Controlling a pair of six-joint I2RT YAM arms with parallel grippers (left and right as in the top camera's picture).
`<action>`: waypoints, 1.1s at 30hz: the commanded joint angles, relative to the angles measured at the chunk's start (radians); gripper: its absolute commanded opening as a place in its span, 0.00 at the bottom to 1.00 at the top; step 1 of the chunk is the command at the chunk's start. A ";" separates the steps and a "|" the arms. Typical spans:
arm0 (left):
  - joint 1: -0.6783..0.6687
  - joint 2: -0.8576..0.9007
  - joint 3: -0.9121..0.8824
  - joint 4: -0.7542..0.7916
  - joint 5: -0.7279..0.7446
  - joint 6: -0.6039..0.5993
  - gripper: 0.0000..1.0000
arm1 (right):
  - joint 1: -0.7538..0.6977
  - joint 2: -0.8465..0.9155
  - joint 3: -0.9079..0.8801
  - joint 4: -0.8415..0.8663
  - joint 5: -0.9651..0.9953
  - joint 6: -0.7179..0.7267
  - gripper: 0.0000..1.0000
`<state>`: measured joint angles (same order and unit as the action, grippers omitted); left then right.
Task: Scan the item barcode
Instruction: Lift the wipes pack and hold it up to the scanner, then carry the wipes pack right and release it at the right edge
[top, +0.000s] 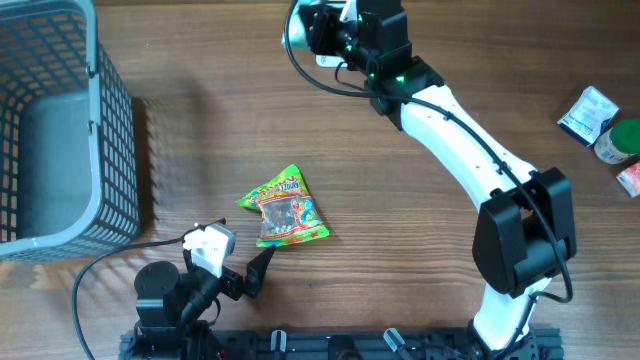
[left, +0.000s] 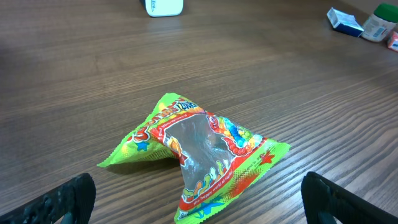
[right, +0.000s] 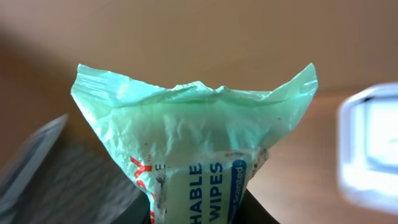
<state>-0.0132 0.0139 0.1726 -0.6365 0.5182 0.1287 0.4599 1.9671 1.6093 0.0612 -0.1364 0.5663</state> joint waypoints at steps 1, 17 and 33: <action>-0.004 -0.006 -0.003 0.003 0.001 -0.003 1.00 | -0.005 0.038 0.082 0.003 0.274 -0.194 0.05; -0.004 -0.006 -0.003 0.003 0.001 -0.003 1.00 | -0.089 0.576 0.717 -0.349 0.164 -0.145 0.05; -0.004 -0.006 -0.003 0.003 0.001 -0.003 1.00 | -0.203 0.202 0.826 -1.095 0.559 -0.073 0.04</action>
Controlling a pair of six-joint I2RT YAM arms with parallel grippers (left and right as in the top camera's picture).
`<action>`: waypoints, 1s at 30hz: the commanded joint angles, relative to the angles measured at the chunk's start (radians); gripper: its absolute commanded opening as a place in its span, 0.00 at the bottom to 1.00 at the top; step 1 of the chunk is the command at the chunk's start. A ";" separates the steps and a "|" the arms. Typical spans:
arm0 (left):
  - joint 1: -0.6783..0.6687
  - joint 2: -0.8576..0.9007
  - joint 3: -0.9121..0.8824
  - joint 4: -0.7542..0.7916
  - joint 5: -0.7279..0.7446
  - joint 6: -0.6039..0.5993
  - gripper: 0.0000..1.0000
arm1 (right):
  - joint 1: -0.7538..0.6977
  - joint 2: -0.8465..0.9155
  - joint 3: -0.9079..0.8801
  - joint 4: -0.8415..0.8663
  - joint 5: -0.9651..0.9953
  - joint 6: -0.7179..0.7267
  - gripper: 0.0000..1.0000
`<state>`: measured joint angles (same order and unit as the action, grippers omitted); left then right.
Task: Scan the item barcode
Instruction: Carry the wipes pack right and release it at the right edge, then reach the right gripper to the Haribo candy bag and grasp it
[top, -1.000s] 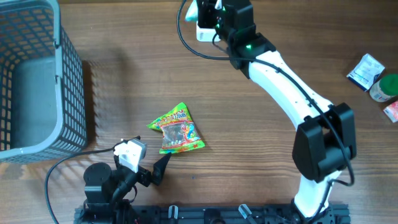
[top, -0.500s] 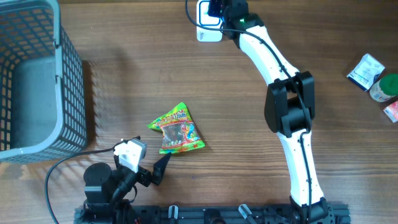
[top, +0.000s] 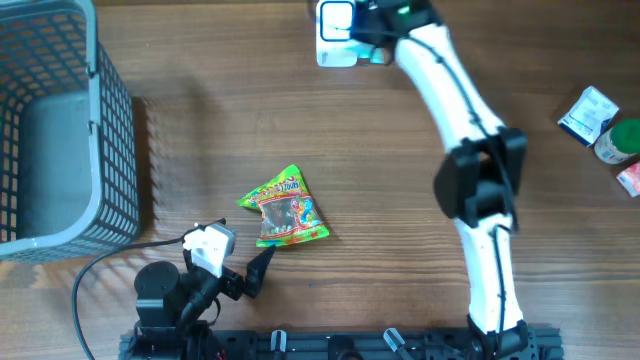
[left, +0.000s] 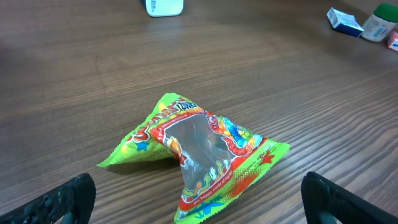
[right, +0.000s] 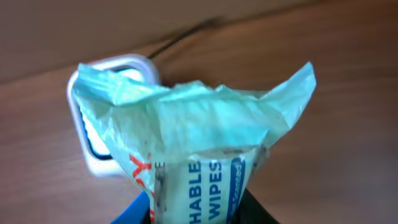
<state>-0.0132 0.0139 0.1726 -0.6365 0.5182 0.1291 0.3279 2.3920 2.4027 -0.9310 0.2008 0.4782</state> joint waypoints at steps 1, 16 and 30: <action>-0.004 -0.006 -0.003 0.003 0.001 -0.003 1.00 | -0.125 -0.284 0.032 -0.247 0.327 0.056 0.05; -0.003 -0.006 -0.003 0.003 0.001 -0.003 1.00 | -0.939 -0.308 -0.454 -0.496 0.385 0.508 0.05; -0.004 -0.006 -0.003 0.003 0.001 -0.003 1.00 | -0.938 -0.399 -0.423 -0.393 -0.446 0.144 1.00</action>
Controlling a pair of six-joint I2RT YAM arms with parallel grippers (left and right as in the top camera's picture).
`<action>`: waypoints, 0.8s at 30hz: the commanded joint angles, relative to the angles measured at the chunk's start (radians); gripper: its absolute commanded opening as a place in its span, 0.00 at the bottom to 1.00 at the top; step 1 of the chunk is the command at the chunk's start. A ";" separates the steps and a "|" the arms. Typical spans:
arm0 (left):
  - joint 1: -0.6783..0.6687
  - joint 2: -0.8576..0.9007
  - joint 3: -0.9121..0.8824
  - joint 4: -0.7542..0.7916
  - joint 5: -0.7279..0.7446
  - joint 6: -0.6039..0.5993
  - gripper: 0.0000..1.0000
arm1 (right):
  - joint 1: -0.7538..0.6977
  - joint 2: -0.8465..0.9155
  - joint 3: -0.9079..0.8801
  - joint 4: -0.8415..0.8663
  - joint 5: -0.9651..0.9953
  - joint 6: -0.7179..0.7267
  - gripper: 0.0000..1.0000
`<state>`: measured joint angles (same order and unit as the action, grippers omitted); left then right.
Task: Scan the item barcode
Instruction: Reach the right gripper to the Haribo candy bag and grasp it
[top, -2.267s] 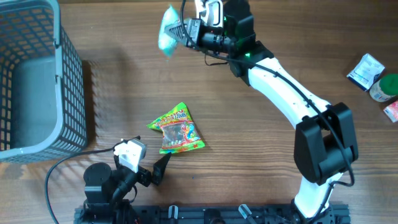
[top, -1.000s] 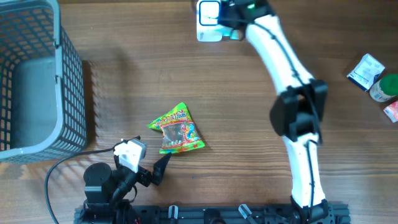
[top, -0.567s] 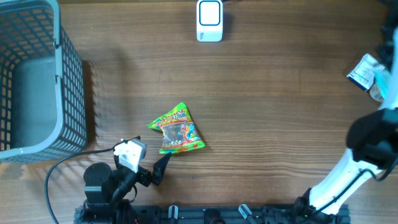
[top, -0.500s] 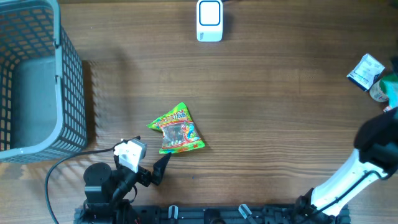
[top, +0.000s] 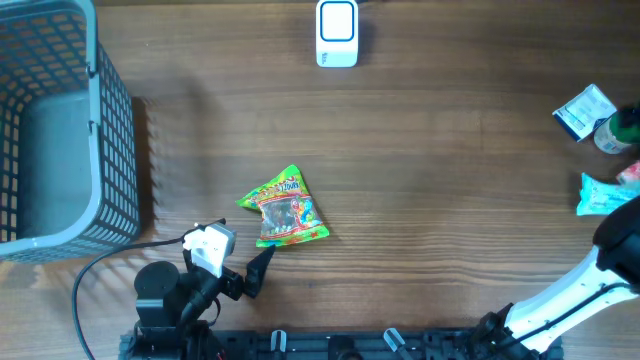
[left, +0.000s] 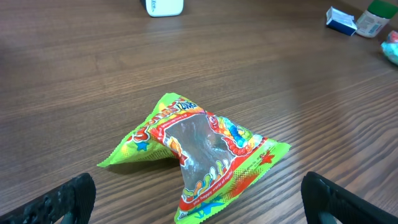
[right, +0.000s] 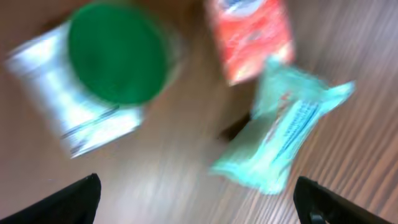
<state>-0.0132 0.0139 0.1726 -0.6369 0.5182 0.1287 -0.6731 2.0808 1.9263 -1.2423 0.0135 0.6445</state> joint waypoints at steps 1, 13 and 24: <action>-0.004 -0.006 -0.003 0.003 0.001 -0.003 1.00 | 0.107 -0.112 0.053 -0.110 -0.316 -0.065 1.00; -0.004 -0.006 -0.003 0.003 0.001 -0.003 1.00 | 1.135 -0.122 -0.173 0.100 -0.426 -0.514 0.93; -0.004 -0.006 -0.003 0.003 0.001 -0.003 1.00 | 1.400 0.064 -0.266 0.244 -0.576 -0.512 1.00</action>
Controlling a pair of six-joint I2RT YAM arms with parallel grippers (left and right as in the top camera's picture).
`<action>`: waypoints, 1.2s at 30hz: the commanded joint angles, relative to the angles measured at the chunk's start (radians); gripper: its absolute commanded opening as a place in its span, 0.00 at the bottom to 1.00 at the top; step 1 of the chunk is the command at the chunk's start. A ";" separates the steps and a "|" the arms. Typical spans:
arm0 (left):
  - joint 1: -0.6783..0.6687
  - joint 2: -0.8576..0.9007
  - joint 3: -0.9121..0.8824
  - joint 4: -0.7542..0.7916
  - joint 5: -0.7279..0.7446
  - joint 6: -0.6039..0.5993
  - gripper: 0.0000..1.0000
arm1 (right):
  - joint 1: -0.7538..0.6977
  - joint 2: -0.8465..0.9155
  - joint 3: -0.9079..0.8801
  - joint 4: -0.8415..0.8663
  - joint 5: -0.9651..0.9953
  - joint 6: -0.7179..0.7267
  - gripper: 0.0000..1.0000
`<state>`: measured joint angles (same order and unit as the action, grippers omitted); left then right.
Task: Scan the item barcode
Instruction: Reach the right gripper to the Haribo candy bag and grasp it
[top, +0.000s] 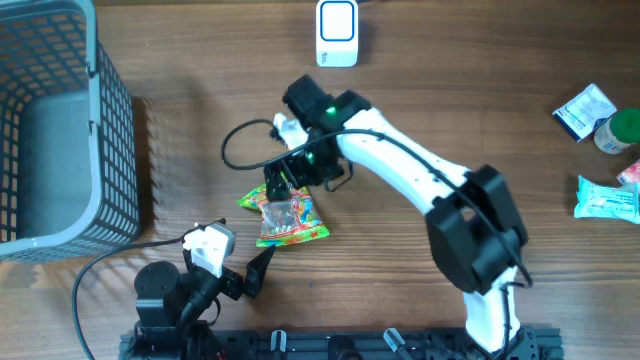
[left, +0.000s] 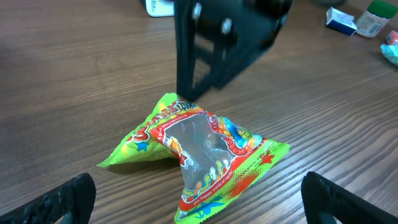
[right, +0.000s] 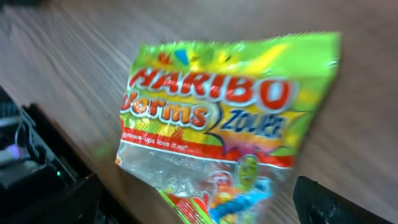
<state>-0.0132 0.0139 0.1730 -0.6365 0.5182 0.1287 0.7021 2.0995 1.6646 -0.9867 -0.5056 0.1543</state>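
Observation:
A green Haribo worms bag (top: 285, 208) lies flat near the table's front middle and fills the right wrist view (right: 230, 118). My right gripper (top: 290, 180) hangs open just above its far end, with nothing between the fingers (right: 339, 199). From the left wrist it shows as a dark block (left: 217, 43) behind the bag (left: 199, 146). My left gripper (top: 255, 272) rests open in front of the bag, which lies ahead of its fingers (left: 68, 196). The white scanner (top: 337, 33) stands at the back edge.
A grey wire basket (top: 60, 130) fills the left side. At the far right lie a green wipes packet (top: 607, 197), a blue-white packet (top: 585, 108), a green-lidded jar (top: 620, 135) and a red packet (top: 632, 175).
My right gripper was open at the far right beside the wipes packet and jar. Now it is open over the Haribo bag at the front middle. The bag and left gripper have not moved.
My right gripper held the wipes packet near the scanner, then right over it. Then the packet lay among the items at the far right with the gripper open beside it. Now the right gripper is over the Haribo bag. The left arm stayed still throughout.

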 joint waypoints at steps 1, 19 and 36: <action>-0.004 -0.006 -0.004 0.003 0.001 -0.003 1.00 | 0.030 0.051 -0.005 -0.016 -0.057 -0.019 1.00; -0.004 -0.006 -0.004 0.003 0.001 -0.003 1.00 | 0.024 0.058 -0.172 0.157 -0.097 0.164 0.04; -0.004 -0.006 -0.004 0.003 0.001 -0.003 1.00 | -0.293 0.051 -0.152 0.092 -0.020 0.122 0.05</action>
<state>-0.0132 0.0139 0.1726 -0.6369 0.5182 0.1287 0.4110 2.1414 1.5055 -0.8185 -1.2133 0.0437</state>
